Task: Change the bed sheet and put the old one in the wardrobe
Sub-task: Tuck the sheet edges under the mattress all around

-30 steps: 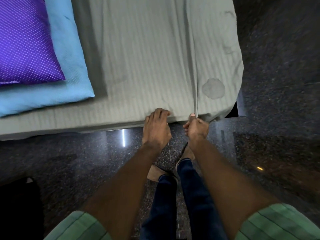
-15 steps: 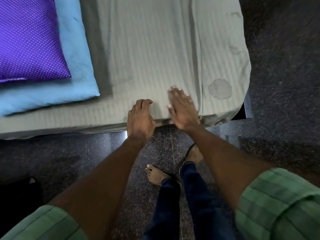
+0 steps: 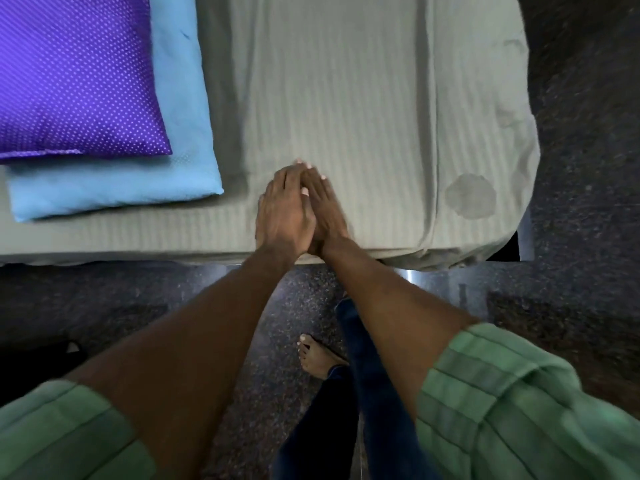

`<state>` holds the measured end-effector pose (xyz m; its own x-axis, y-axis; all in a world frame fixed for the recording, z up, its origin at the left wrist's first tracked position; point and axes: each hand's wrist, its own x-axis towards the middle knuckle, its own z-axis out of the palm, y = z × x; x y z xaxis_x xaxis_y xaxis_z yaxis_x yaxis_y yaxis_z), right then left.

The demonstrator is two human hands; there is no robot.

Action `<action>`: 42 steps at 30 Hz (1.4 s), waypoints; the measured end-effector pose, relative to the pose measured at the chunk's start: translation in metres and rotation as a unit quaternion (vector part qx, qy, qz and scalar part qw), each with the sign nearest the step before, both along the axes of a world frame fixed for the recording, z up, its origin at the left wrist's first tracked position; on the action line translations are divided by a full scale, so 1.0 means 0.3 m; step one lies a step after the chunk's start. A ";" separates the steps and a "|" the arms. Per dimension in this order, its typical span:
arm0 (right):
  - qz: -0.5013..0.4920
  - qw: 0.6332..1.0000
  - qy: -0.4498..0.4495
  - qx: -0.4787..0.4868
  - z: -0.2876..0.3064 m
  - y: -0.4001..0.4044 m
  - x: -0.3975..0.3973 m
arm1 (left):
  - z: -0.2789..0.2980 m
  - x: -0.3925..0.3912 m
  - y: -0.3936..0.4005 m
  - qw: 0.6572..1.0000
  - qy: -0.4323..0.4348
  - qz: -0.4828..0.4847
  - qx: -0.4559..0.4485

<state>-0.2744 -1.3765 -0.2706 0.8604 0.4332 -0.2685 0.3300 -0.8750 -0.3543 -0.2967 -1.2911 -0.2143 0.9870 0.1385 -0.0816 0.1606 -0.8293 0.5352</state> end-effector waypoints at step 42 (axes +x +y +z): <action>-0.037 0.958 0.174 0.227 0.070 0.531 0.778 | -0.158 0.940 0.450 0.987 -0.062 0.151 0.002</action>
<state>-0.0410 -1.2172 -0.2496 0.7859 0.5147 -0.3426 0.0670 -0.6218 -0.7803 -0.0147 -1.1560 -0.2616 0.9031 0.4276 0.0393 0.3336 -0.7562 0.5629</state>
